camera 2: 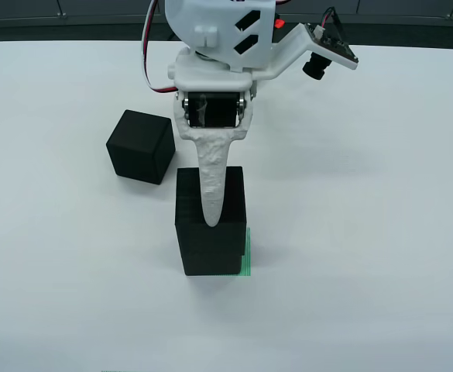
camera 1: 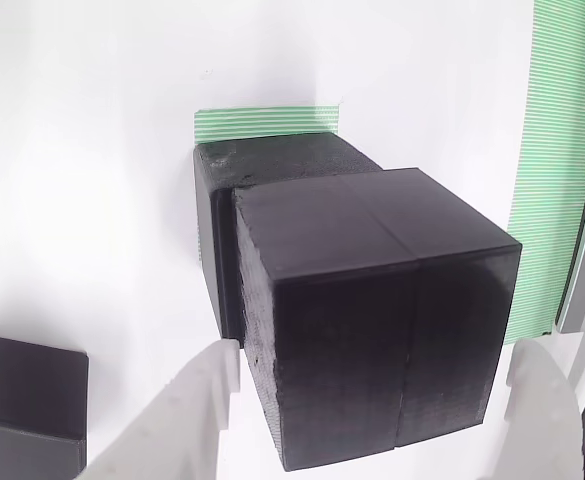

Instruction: Stack 3 Blocks on the chosen place.

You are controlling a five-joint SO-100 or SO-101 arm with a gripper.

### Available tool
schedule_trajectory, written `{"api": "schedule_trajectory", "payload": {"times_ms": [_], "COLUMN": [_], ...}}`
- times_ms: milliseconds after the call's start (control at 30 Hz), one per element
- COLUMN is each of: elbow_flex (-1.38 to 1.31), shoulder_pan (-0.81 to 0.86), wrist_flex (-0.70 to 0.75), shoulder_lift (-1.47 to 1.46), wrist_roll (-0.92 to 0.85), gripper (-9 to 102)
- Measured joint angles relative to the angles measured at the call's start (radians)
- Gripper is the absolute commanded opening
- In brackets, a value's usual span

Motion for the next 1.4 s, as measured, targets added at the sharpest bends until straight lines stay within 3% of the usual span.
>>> {"api": "schedule_trajectory", "payload": {"times_ms": [333, 567, 1033, 1400], "elbow_flex": [0.04, 0.118, 0.374, 0.488], "shoulder_pan": [0.017, 0.066, 0.318, 0.557], "wrist_flex": [0.014, 0.017, 0.041, 0.02], "shoulder_lift": [0.112, 0.239, 0.402, 0.402], "wrist_roll": [-0.061, -0.272, -1.29, -1.855], "gripper": [32, 32, 32, 32]}}
